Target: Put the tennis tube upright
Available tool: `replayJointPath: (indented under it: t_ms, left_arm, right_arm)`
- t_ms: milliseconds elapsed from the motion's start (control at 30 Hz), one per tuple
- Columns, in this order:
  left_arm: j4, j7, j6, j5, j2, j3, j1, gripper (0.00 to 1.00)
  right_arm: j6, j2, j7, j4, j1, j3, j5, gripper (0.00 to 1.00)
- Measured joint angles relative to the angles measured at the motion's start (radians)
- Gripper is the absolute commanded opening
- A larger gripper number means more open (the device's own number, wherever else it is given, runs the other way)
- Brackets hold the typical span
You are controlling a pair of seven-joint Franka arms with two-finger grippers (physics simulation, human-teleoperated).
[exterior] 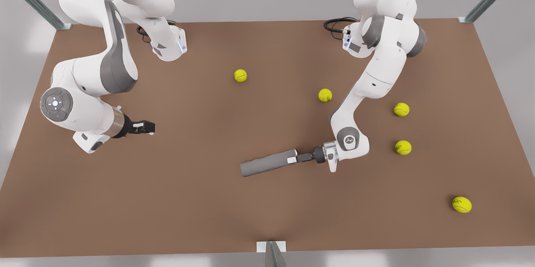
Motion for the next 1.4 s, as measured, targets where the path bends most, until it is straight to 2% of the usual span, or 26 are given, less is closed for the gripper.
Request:
replayJointPath:
  t_ms: [133, 233, 400, 633, 700, 1067, 1400]
  left_arm:
    - [0.000, 0.014, 0.000, -0.003, 0.000, 0.000, -0.002, 0.63]
    - [-0.001, 0.014, 0.000, -0.003, 0.000, 0.000, -0.002, 0.54]
    - [-0.002, 0.021, -0.001, -0.002, 0.012, 0.000, -0.002, 0.51]
    - [-0.002, 0.021, -0.002, -0.003, 0.015, 0.000, -0.012, 0.40]
    - [-0.002, 0.021, -0.002, -0.003, 0.015, 0.000, -0.012, 0.37]
    - [-0.006, 0.032, -0.008, -0.001, 0.009, 0.003, -0.011, 0.34]
    - [-0.014, 0.029, -0.009, 0.024, -0.014, 0.005, -0.011, 0.29]
  right_arm:
    - [0.002, -0.001, 0.068, 0.004, -0.003, -0.002, -0.006, 1.00]
    - [0.001, -0.003, 0.068, 0.004, -0.014, -0.003, -0.007, 1.00]
    - [-0.001, -0.002, 0.078, 0.004, -0.002, 0.000, -0.006, 1.00]
    - [0.009, -0.002, 0.068, 0.016, -0.002, -0.001, -0.005, 1.00]
    - [0.009, 0.000, 0.063, 0.014, -0.045, -0.005, -0.006, 1.00]
    - [-0.059, -0.019, 0.078, -0.002, -0.029, 0.000, -0.191, 1.00]
    - [-0.059, -0.017, 0.069, 0.009, -0.050, -0.006, -0.193, 1.00]
